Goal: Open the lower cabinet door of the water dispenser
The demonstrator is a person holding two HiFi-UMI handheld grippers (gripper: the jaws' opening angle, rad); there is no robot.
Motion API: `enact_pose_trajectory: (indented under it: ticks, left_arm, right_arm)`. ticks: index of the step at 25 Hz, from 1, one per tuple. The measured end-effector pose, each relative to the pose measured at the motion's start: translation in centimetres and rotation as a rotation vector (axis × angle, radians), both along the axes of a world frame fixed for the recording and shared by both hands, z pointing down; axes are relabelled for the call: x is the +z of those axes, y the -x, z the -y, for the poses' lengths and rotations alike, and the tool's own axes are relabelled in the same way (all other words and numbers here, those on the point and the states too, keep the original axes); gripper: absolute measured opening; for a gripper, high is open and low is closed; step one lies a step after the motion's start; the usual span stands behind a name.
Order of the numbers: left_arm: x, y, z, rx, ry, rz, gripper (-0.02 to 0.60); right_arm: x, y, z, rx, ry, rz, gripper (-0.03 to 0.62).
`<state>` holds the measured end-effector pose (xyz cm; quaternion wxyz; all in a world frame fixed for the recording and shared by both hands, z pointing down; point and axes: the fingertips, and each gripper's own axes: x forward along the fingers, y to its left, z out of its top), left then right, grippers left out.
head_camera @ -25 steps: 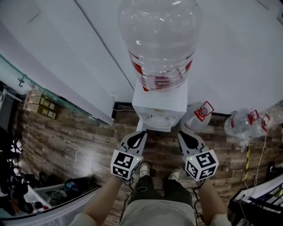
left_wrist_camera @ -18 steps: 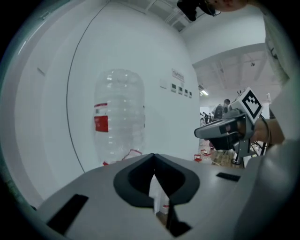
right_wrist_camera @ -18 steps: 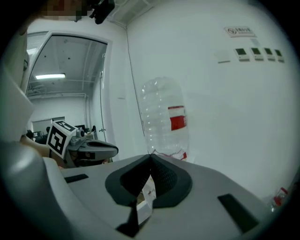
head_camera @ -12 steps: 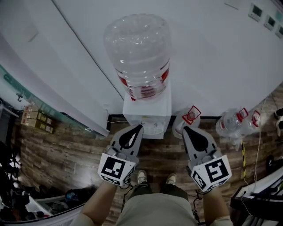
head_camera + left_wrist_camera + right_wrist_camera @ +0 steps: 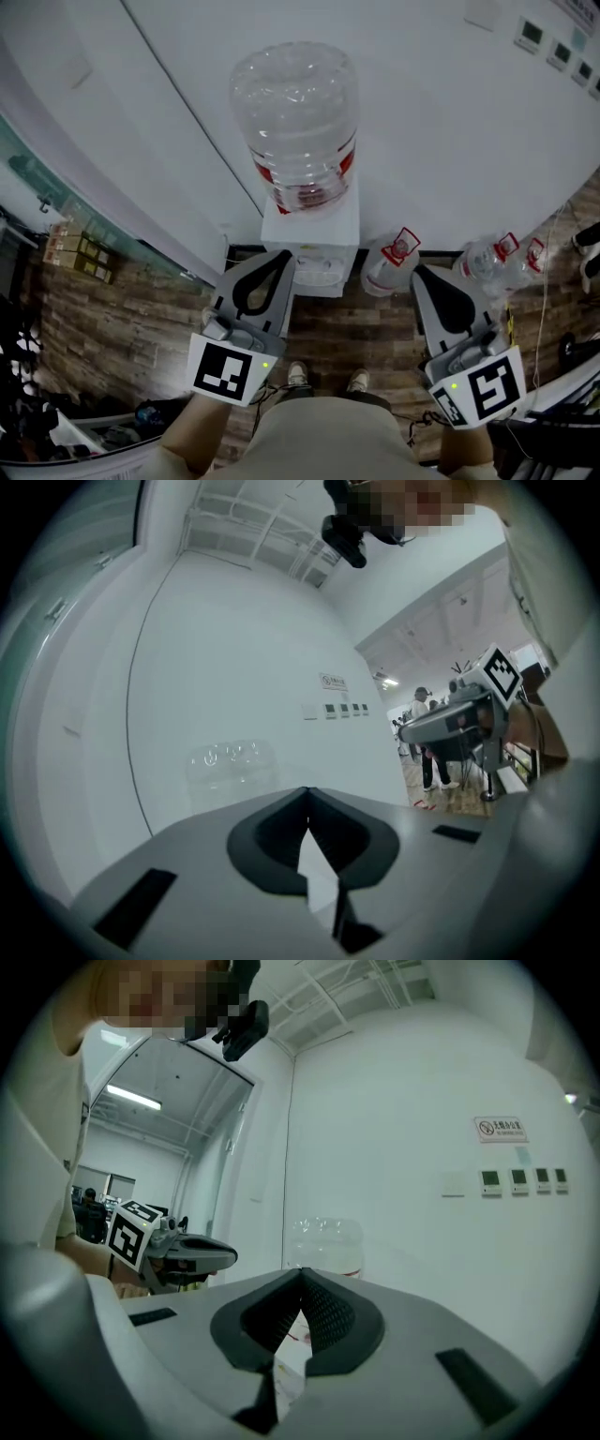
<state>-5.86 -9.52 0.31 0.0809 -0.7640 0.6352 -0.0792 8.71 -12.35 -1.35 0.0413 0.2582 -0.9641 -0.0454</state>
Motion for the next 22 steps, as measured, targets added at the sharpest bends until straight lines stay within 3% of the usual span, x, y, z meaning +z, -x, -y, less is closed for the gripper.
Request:
enact_pose_trajectory:
  ticks: [3,22]
  left_arm:
    - [-0.9,-0.3,-0.7,-0.003,-0.022,0.058,0.006]
    - [-1.6,-0.1,-1.5,-0.001,-0.006,0.000,0.006]
  right_arm:
    - [-1.8,-0.5,-1.0,0.005,-0.044,0.016,0.006]
    - [-1.8,0.4,-1.1,-0.036,-0.076,-0.017,0.006]
